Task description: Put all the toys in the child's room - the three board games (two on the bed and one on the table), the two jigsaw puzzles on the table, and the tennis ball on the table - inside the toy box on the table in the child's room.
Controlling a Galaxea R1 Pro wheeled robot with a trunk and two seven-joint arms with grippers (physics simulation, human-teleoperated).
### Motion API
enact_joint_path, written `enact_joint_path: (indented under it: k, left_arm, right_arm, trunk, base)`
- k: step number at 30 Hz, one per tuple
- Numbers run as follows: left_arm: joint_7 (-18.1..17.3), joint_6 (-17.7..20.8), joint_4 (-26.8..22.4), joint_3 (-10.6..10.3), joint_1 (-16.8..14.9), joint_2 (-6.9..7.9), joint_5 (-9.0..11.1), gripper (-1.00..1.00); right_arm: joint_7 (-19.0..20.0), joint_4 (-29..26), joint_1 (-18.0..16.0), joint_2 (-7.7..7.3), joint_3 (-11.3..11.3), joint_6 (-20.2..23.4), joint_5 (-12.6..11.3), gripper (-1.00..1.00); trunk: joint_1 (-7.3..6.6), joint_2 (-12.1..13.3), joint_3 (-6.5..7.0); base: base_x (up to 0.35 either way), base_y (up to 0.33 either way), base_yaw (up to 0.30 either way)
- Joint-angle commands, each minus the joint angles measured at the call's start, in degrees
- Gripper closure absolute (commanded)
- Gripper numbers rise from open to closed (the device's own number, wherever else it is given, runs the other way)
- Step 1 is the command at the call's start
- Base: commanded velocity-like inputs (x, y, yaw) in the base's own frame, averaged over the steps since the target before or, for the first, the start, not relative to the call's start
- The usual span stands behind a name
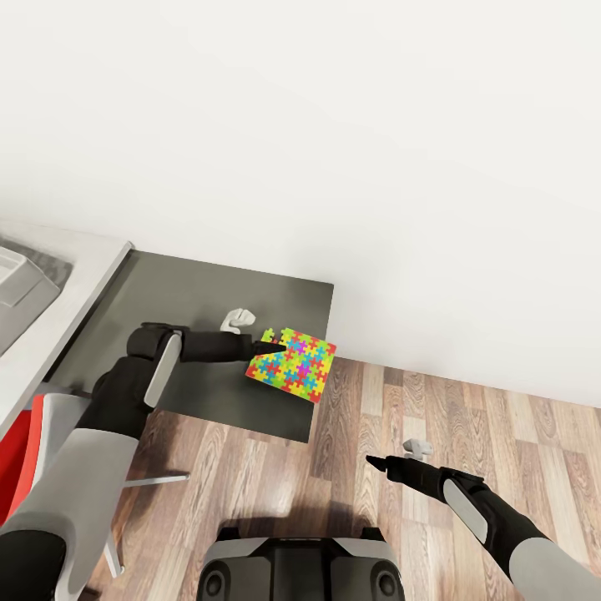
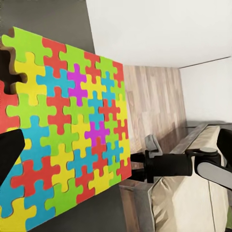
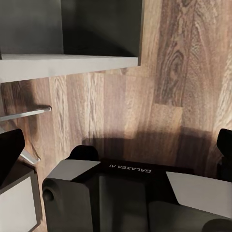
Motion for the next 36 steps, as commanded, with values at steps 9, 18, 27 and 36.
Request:
enact_joint_path:
  k: [9, 18, 27, 36]
  left_arm:
    - [0.11, 0.29, -0.07, -0.23, -0.04, 0.22, 0.08, -1.00]
    - [0.76, 0.29, -0.08, -0.06, -0.04, 0.43, -0.64, -1.00]
    - [0.94, 0.29, -0.08, 0.70, -0.04, 0.28, -4.66, -1.00]
    - [0.97, 0.29, -0.08, 0.88, -0.04, 0.47, -5.88, -1.00]
  right_arm:
    - [-0.05, -0.06, -0.03, -0.07, 0.26, 0.22, -0.48, -1.00]
    - [-0.05, -0.03, -0.03, -0.07, 0.26, 0.22, -0.49, -1.00]
    - [-0.05, 0.01, -0.03, -0.07, 0.26, 0.22, -0.48, -1.00]
    - [-0.05, 0.04, -0.03, -0.07, 0.26, 0.22, -0.48, -1.00]
  trunk:
    - [0.03, -0.09, -0.07]
    - [0.03, -0.09, -0.07]
    - [0.03, -0.09, -0.07]
    - [0.03, -0.09, -0.07]
  base:
    - [0.000, 0.000, 0.000]
    - [0.000, 0.000, 0.000]
    - [0.000, 0.000, 0.000]
    - [0.000, 0.000, 0.000]
